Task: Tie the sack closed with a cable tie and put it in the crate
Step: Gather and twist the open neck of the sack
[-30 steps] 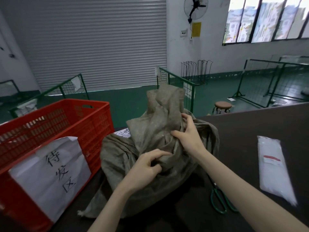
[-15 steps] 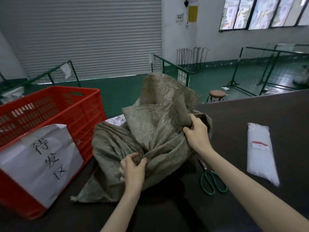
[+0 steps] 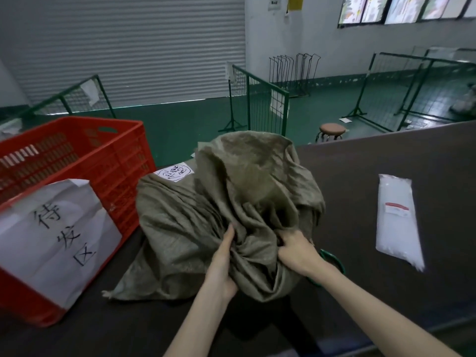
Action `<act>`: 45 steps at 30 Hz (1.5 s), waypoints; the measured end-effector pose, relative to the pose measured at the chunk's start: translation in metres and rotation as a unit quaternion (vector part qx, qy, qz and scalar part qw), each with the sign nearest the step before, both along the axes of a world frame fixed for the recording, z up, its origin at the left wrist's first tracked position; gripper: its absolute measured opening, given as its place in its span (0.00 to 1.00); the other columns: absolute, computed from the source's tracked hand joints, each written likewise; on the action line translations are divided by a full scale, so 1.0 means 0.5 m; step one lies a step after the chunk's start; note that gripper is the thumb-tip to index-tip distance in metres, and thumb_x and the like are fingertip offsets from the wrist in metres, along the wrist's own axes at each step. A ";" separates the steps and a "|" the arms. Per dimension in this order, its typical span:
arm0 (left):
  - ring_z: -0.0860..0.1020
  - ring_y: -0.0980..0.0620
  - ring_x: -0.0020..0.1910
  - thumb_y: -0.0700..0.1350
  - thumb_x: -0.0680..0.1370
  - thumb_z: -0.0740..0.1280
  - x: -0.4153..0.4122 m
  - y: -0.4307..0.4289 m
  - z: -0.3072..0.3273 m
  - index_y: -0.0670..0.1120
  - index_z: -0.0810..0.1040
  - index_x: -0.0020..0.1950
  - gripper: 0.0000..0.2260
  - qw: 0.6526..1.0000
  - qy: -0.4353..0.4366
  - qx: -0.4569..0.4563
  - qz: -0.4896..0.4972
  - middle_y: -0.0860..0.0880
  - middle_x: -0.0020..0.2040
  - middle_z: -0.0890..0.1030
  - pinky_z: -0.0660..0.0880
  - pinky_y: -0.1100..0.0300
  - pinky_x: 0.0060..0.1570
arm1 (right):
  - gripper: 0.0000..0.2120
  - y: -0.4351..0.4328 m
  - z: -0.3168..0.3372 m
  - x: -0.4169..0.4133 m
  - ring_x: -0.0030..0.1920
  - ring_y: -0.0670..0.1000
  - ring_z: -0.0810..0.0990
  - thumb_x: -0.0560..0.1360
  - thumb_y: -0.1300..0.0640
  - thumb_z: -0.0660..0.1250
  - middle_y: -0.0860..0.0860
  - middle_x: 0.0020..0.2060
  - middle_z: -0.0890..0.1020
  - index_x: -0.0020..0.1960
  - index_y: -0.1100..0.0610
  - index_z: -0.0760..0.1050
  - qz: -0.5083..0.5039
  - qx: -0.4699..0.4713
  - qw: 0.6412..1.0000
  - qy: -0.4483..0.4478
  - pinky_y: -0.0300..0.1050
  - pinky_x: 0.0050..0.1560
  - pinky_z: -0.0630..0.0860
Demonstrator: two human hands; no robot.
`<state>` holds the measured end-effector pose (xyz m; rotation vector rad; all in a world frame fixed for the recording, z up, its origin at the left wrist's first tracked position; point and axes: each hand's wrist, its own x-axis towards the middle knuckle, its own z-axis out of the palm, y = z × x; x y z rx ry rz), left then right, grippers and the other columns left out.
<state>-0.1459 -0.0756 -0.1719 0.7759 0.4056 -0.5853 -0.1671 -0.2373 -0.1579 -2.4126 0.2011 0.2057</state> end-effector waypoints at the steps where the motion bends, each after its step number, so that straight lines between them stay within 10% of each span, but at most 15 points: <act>1: 0.80 0.43 0.58 0.57 0.74 0.68 0.000 -0.003 0.006 0.42 0.80 0.61 0.23 1.000 -0.005 0.012 -0.023 0.40 0.58 0.82 0.73 0.47 0.62 | 0.21 0.002 -0.010 -0.006 0.62 0.59 0.74 0.71 0.42 0.60 0.55 0.64 0.76 0.61 0.47 0.74 0.019 0.002 1.000 0.014 0.54 0.61 0.73; 8: 0.84 0.46 0.42 0.34 0.76 0.67 0.002 0.016 -0.004 0.34 0.76 0.59 0.12 0.974 -0.074 0.214 0.017 0.38 0.49 0.84 0.80 0.59 0.36 | 0.20 0.025 0.033 -0.049 0.66 0.50 0.72 0.73 0.45 0.66 0.49 0.65 0.76 0.63 0.49 0.75 0.107 0.041 0.993 0.009 0.43 0.62 0.70; 15: 0.84 0.42 0.49 0.29 0.73 0.65 -0.013 0.033 -0.011 0.37 0.78 0.56 0.12 0.943 -0.190 0.271 0.034 0.38 0.51 0.84 0.81 0.50 0.49 | 0.14 0.047 0.160 -0.083 0.53 0.56 0.80 0.73 0.43 0.60 0.48 0.48 0.82 0.57 0.44 0.74 0.105 -0.176 0.972 -0.112 0.50 0.49 0.77; 19: 0.84 0.46 0.50 0.28 0.72 0.66 -0.019 0.051 -0.028 0.38 0.79 0.57 0.15 0.930 -0.225 0.290 0.015 0.41 0.51 0.85 0.80 0.50 0.52 | 0.07 0.062 0.226 -0.072 0.43 0.52 0.79 0.74 0.49 0.62 0.46 0.38 0.80 0.44 0.51 0.75 0.073 -0.097 0.951 -0.285 0.51 0.41 0.76; 28: 0.81 0.52 0.58 0.34 0.67 0.69 -0.037 0.078 -0.004 0.48 0.80 0.59 0.21 0.881 -0.328 0.340 -0.029 0.52 0.55 0.85 0.76 0.50 0.60 | 0.23 0.142 0.269 0.044 0.63 0.56 0.72 0.72 0.53 0.67 0.55 0.61 0.76 0.65 0.58 0.70 0.135 -0.082 0.901 -0.404 0.53 0.63 0.70; 32: 0.81 0.51 0.58 0.27 0.70 0.68 -0.042 0.087 0.001 0.45 0.77 0.62 0.24 0.887 -0.332 0.318 -0.046 0.49 0.56 0.84 0.78 0.56 0.57 | 0.41 0.167 0.247 0.087 0.77 0.54 0.51 0.71 0.42 0.67 0.49 0.78 0.55 0.77 0.49 0.50 0.208 -0.232 0.901 -0.301 0.62 0.73 0.45; 36: 0.82 0.49 0.56 0.28 0.70 0.68 -0.041 0.104 0.013 0.42 0.79 0.60 0.20 0.895 -0.321 0.300 -0.076 0.48 0.54 0.85 0.78 0.59 0.54 | 0.49 0.156 0.204 0.117 0.68 0.60 0.69 0.70 0.44 0.69 0.56 0.70 0.71 0.77 0.50 0.39 0.229 -0.208 0.939 -0.149 0.59 0.70 0.55; 39: 0.83 0.55 0.53 0.33 0.75 0.67 -0.049 0.118 0.021 0.45 0.79 0.59 0.14 0.909 -0.293 0.283 -0.085 0.52 0.52 0.86 0.77 0.67 0.48 | 0.44 0.124 0.164 0.115 0.61 0.64 0.74 0.70 0.53 0.70 0.62 0.61 0.76 0.77 0.51 0.47 0.198 -0.148 0.966 -0.072 0.53 0.59 0.72; 45: 0.82 0.45 0.49 0.35 0.75 0.64 -0.058 0.129 0.012 0.42 0.82 0.54 0.11 0.972 -0.124 0.199 0.009 0.46 0.45 0.87 0.76 0.56 0.46 | 0.17 0.036 0.083 0.066 0.55 0.56 0.80 0.66 0.60 0.71 0.57 0.52 0.84 0.56 0.57 0.79 0.247 -0.126 0.959 0.065 0.51 0.57 0.76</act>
